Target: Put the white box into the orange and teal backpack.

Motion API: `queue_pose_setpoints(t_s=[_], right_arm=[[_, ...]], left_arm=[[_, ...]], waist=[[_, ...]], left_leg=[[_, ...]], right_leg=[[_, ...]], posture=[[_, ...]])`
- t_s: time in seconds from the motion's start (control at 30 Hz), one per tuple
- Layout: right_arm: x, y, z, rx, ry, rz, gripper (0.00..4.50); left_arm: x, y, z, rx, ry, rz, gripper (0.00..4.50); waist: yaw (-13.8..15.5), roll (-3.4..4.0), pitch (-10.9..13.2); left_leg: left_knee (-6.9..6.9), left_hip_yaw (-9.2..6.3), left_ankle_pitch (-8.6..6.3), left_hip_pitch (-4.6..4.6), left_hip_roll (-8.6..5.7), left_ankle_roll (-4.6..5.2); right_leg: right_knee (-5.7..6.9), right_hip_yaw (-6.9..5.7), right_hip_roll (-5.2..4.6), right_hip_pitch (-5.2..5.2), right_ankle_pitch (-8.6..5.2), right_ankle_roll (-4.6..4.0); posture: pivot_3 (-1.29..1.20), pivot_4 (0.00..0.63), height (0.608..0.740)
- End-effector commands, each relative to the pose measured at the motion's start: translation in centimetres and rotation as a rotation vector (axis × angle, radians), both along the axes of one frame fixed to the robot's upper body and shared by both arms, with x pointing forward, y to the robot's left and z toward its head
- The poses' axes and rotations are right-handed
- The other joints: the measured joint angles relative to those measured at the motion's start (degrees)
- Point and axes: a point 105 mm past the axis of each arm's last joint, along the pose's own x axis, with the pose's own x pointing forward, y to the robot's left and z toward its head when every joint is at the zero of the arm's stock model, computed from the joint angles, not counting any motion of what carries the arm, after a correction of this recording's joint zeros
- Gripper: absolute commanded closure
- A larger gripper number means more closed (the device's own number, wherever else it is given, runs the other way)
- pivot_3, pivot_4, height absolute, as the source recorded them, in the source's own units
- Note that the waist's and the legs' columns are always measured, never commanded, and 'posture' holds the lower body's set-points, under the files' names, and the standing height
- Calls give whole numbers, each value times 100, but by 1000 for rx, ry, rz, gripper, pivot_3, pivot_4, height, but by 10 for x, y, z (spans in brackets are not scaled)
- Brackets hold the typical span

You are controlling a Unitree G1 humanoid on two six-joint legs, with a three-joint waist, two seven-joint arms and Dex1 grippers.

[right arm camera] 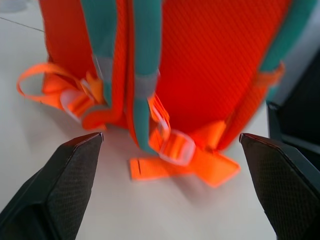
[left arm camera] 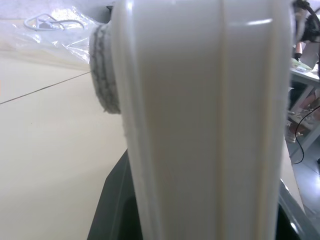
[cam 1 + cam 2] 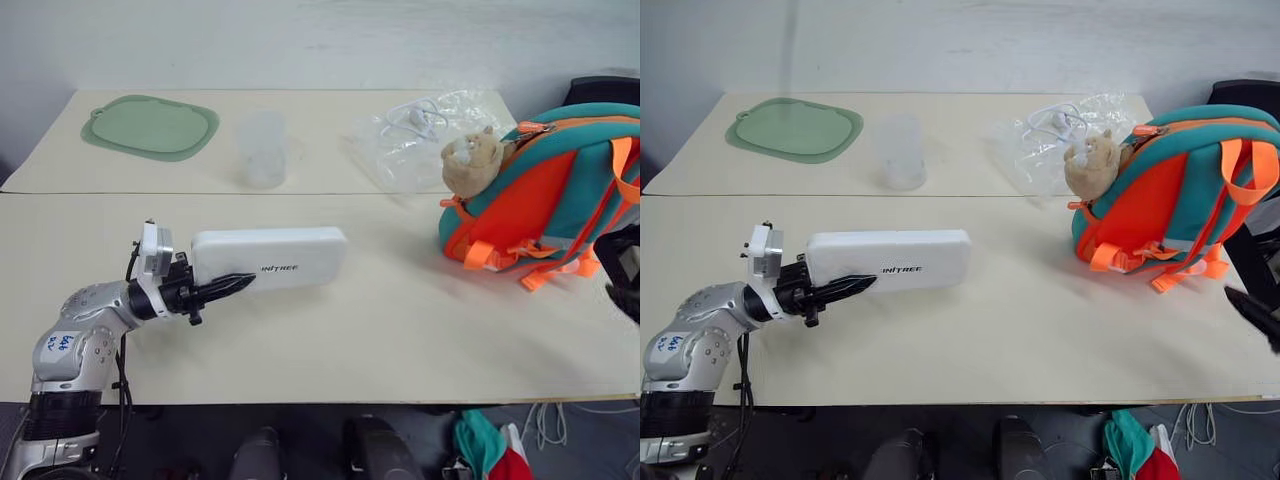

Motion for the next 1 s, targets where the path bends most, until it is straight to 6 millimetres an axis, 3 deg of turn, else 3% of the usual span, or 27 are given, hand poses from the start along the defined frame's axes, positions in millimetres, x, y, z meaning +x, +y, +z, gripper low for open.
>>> queue_pose_setpoints(t_s=[0.03, 0.17, 0.3, 0.37, 0.47, 0.8, 0.87, 1.0], right_arm=[[17, 9, 4, -27, 12, 96, 27], [41, 26, 4, 4, 33, 207, 27], [51, 48, 6, 32, 47, 328, 27], [49, 69, 8, 61, 61, 428, 27], [47, 88, 10, 82, 67, 499, 598], [56, 131, 25, 86, -58, 607, 4003], [53, 150, 32, 88, -69, 684, 4305], [33, 222, 56, 100, -104, 995, 4314]], left_arm=[[-6, 4, 10, -4, -16, -19, 3143], [-11, 6, 8, 5, 4, -14, 3143], [-13, 8, 7, 8, 15, 1, 3143], [-13, 10, 8, -10, 22, 22, 3143], [-13, 15, 10, -46, 52, 50, 3143], [-13, 34, 5, -104, 118, 119, 3143], [-9, 41, 9, -158, 129, 156, 3143], [-2, 66, 14, -283, 158, 277, 3143]], waist=[[22, 0, 0], [64, 2, 1], [112, 4, 3], [109, 4, 3], [86, 4, 3], [82, 5, 3], [83, 5, 3], [-13, 7, 4]], left_leg=[[3, 0, 1, 0, 2, -2], [12, 3, 1, -9, 1, -1], [18, 1, 0, -12, 0, 2], [19, -1, 0, -16, 0, 2], [17, -4, 1, -14, 2, 1], [14, -3, 1, -11, 1, 0], [12, -3, 1, -14, 1, 0], [9, -3, 2, -13, 5, -3]], right_leg=[[0, -1, 1, 0, 0, 0], [-2, 0, -3, -4, 0, 0], [-1, -3, -8, -4, 0, 1], [-1, -5, -10, -4, 0, 1], [2, -7, -9, -4, 0, 1], [4, -7, -11, -6, 0, 0], [3, -7, -11, -8, 0, 0], [13, -6, -10, -16, 0, -1]], posture=[[0, 150, 740], [0, 150, 740], [0, 150, 740], [0, 150, 740], [0, 150, 740], [0, 150, 740], [0, 150, 740], [0, 150, 740]])
